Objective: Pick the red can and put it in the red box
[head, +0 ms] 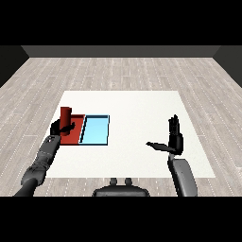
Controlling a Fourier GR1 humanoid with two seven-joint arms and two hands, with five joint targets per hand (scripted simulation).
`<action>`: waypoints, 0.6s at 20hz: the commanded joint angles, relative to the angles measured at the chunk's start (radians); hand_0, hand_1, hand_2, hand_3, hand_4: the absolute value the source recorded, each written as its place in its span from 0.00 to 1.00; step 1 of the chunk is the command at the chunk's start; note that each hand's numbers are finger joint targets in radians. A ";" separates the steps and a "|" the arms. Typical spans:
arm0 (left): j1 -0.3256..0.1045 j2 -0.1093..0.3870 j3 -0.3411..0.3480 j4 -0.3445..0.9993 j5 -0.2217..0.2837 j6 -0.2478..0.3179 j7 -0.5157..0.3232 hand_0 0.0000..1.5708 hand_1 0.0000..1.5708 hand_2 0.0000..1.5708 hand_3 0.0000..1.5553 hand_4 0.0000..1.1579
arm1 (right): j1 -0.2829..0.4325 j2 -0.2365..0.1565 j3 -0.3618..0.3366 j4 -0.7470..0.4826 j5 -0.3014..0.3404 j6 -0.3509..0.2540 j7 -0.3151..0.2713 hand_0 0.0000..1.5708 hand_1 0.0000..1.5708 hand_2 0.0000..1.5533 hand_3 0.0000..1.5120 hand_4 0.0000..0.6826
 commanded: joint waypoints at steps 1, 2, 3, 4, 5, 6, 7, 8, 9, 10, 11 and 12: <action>-0.078 -0.050 -0.020 0.150 -0.045 0.017 0.047 0.30 0.30 0.33 0.05 0.67 | -0.040 0.039 0.013 0.132 0.033 -0.011 -0.071 0.00 0.00 0.00 0.00 0.00; -0.022 -0.061 0.022 0.174 -0.011 0.020 -0.025 0.36 0.36 0.40 0.32 0.66 | 0.003 0.023 0.023 0.063 0.038 -0.004 -0.055 0.00 0.00 0.00 0.00 0.00; -0.061 -0.054 0.031 0.172 -0.005 -0.014 -0.054 0.48 0.48 0.47 0.32 0.66 | -0.029 0.009 -0.003 0.072 0.027 -0.006 -0.025 0.00 0.00 0.00 0.00 0.00; -0.048 -0.072 0.046 0.183 0.006 -0.018 -0.082 0.86 0.86 0.87 0.82 0.81 | -0.085 0.025 0.001 0.109 0.044 -0.023 -0.020 0.00 0.00 0.00 0.00 0.00; -0.035 -0.022 0.043 0.197 0.001 -0.096 -0.097 0.86 0.86 0.85 0.71 0.70 | -0.034 0.002 0.003 0.056 0.065 -0.030 -0.001 0.00 0.00 0.00 0.00 0.00; -0.035 -0.020 0.020 0.212 -0.020 -0.141 -0.084 0.20 0.20 0.32 0.27 0.62 | -0.019 0.027 -0.009 0.099 0.040 -0.019 -0.073 0.00 0.00 0.00 0.00 0.00; -0.071 -0.010 -0.032 0.228 -0.071 -0.167 -0.030 0.00 0.00 0.00 0.00 0.54 | -0.020 0.012 -0.016 0.095 0.024 0.004 -0.064 0.00 0.00 0.00 0.00 0.00; -0.038 -0.017 -0.055 0.240 -0.095 -0.170 -0.054 0.00 0.00 0.00 0.00 0.37 | -0.039 0.028 -0.008 0.095 0.023 -0.004 -0.058 0.00 0.00 0.00 0.00 0.00; -0.060 -0.010 -0.061 0.247 -0.105 -0.192 -0.043 0.00 0.00 0.00 0.00 0.27 | -0.035 0.020 -0.022 0.129 0.010 0.021 -0.096 0.00 0.00 0.00 0.00 0.00; -0.118 -0.008 -0.094 0.264 -0.142 -0.167 0.036 0.00 0.00 0.00 0.00 0.23 | -0.049 0.028 -0.019 0.107 0.021 0.001 -0.076 0.00 0.00 0.00 0.00 0.00; -0.089 0.041 -0.074 0.269 -0.128 -0.202 0.001 0.00 0.00 0.00 0.00 0.00 | 0.007 0.012 -0.032 0.104 -0.010 0.048 -0.122 0.00 0.00 0.00 0.00 0.00; -0.096 0.011 -0.078 0.282 -0.138 -0.120 0.026 0.00 0.00 0.00 0.00 0.00 | -0.024 0.013 -0.008 0.049 0.022 0.019 -0.054 0.00 0.00 0.00 0.00 0.00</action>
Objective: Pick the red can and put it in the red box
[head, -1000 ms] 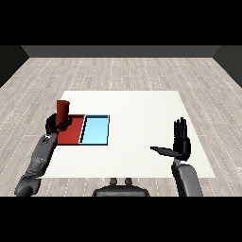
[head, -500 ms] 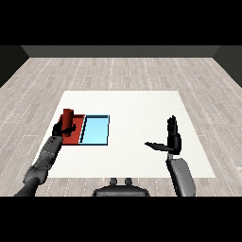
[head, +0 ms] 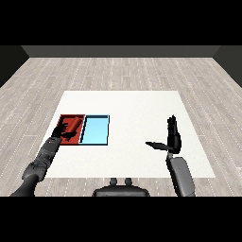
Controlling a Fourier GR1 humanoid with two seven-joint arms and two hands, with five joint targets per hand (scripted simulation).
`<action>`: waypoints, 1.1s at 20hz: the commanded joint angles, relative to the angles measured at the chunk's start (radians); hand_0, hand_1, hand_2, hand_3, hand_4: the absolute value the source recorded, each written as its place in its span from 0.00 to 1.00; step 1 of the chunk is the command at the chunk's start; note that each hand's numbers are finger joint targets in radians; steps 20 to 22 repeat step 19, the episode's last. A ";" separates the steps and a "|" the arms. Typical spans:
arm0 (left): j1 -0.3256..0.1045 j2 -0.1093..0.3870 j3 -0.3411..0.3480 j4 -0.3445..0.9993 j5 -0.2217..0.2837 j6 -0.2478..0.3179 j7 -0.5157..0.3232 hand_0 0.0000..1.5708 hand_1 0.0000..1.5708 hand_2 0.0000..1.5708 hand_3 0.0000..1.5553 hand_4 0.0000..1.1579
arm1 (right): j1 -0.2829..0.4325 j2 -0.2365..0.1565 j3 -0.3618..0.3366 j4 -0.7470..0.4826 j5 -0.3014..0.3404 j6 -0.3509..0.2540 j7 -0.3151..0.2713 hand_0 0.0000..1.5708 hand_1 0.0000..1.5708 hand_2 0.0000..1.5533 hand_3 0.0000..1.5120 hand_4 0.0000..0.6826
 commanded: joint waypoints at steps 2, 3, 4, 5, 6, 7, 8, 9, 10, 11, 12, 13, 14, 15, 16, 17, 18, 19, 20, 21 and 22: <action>-0.038 0.022 -0.005 0.041 -0.025 0.059 0.036 0.00 0.00 0.00 0.00 0.00 | -0.021 -0.010 -0.029 0.002 -0.041 0.042 0.002 0.00 0.00 0.00 0.00 0.00; -0.066 0.017 0.009 0.037 -0.013 0.075 0.070 0.00 0.00 0.00 0.00 0.00 | 0.016 0.022 0.032 -0.025 0.016 0.008 0.000 0.00 0.00 0.00 0.00 0.00; -0.037 0.051 0.027 0.030 0.003 0.052 0.019 0.00 0.00 0.00 0.00 0.00 | 0.044 0.029 0.037 -0.062 0.021 -0.003 -0.002 0.00 0.00 0.00 0.00 0.00; 0.004 0.060 0.065 0.014 0.042 0.006 -0.036 0.00 0.00 0.00 0.00 0.00 | 0.045 -0.012 -0.030 -0.021 -0.040 0.058 -0.045 0.00 0.00 0.00 0.00 0.00; 0.000 0.026 0.095 -0.018 0.073 0.060 -0.063 0.00 0.00 0.00 0.00 0.00 | 0.001 -0.005 -0.030 -0.014 -0.033 0.041 -0.010 0.00 0.00 0.00 0.00 0.00; -0.007 0.015 0.147 -0.058 0.125 0.115 -0.123 0.00 0.00 0.00 0.00 0.00 | -0.001 0.035 0.003 -0.003 -0.011 0.012 -0.031 0.00 0.00 0.00 0.00 0.00; 0.007 0.023 0.188 -0.101 0.165 0.131 -0.206 0.00 0.00 0.00 0.00 0.00 | 0.012 0.001 -0.027 -0.018 -0.063 0.064 -0.024 0.00 0.00 0.00 0.00 0.00; -0.010 0.052 0.219 -0.120 0.196 0.083 -0.217 0.00 0.00 0.00 0.00 0.00 | 0.006 -0.017 -0.043 -0.056 -0.074 0.063 0.020 0.00 0.00 0.00 0.00 0.00; -0.024 0.022 0.258 -0.189 0.238 0.081 -0.319 0.00 0.00 0.00 0.00 0.00 | -0.010 0.003 -0.015 -0.029 -0.043 0.043 0.009 0.00 0.00 0.00 0.00 0.00; -0.023 0.000 0.274 -0.227 0.257 0.068 -0.367 0.00 0.00 0.00 0.00 0.00 | 0.009 0.019 -0.017 -0.009 -0.058 0.057 -0.037 0.00 0.00 0.00 0.00 0.00; -0.006 0.013 0.311 -0.268 0.301 -0.004 -0.426 0.00 0.00 0.00 0.00 0.00 | -0.020 0.028 0.002 -0.042 -0.064 0.055 0.006 0.00 0.00 0.00 0.00 0.00; -0.004 -0.045 0.316 -0.302 0.314 0.005 -0.470 0.00 0.00 0.00 0.00 0.00 | -0.004 0.023 0.002 -0.037 -0.062 0.069 -0.024 0.00 0.00 0.00 0.00 0.00; -0.029 -0.085 0.346 -0.346 0.363 -0.089 -0.503 0.00 0.00 0.00 0.00 0.00 | 0.000 0.023 0.012 -0.042 -0.073 0.085 -0.020 0.00 0.00 0.00 0.00 0.00; -0.055 -0.112 0.331 -0.386 0.359 -0.091 -0.511 0.00 0.00 0.00 0.00 0.00 | -0.002 0.009 0.011 -0.004 -0.084 0.118 -0.024 0.00 0.00 0.00 0.00 0.00; -0.024 -0.150 0.347 -0.411 0.396 -0.161 -0.543 0.00 0.00 0.00 0.00 0.00 | 0.036 0.016 0.032 -0.038 -0.097 0.141 -0.041 0.00 0.00 0.00 0.00 0.00; -0.035 -0.196 0.320 -0.444 0.388 -0.184 -0.555 0.00 0.00 0.00 0.00 0.00 | 0.018 0.033 0.046 -0.006 -0.102 0.148 -0.042 0.00 0.00 0.00 0.00 0.00; -0.024 -0.249 0.299 -0.476 0.385 -0.172 -0.564 0.00 0.00 0.00 0.00 0.00 | 0.029 0.020 0.036 -0.010 -0.126 0.173 -0.034 0.00 0.00 0.00 0.00 0.00; 0.038 -0.237 0.288 -0.524 0.385 -0.191 -0.576 0.00 0.00 0.00 0.00 0.00 | 0.045 0.030 0.024 0.001 -0.144 0.183 -0.064 0.00 0.00 0.00 0.00 0.00; 0.038 -0.237 0.288 -0.524 0.385 -0.191 -0.576 0.00 0.00 0.00 0.00 0.00 | 0.045 0.030 0.024 0.001 -0.144 0.183 -0.064 0.00 0.00 0.00 0.00 0.00; 0.038 -0.237 0.288 -0.524 0.385 -0.191 -0.576 0.00 0.00 0.00 0.00 0.00 | 0.045 0.030 0.024 0.001 -0.144 0.183 -0.064 0.00 0.00 0.00 0.00 0.00; 0.038 -0.237 0.288 -0.524 0.385 -0.191 -0.576 0.00 0.00 0.00 0.00 0.00 | 0.045 0.030 0.024 0.001 -0.144 0.183 -0.064 0.00 0.00 0.00 0.00 0.00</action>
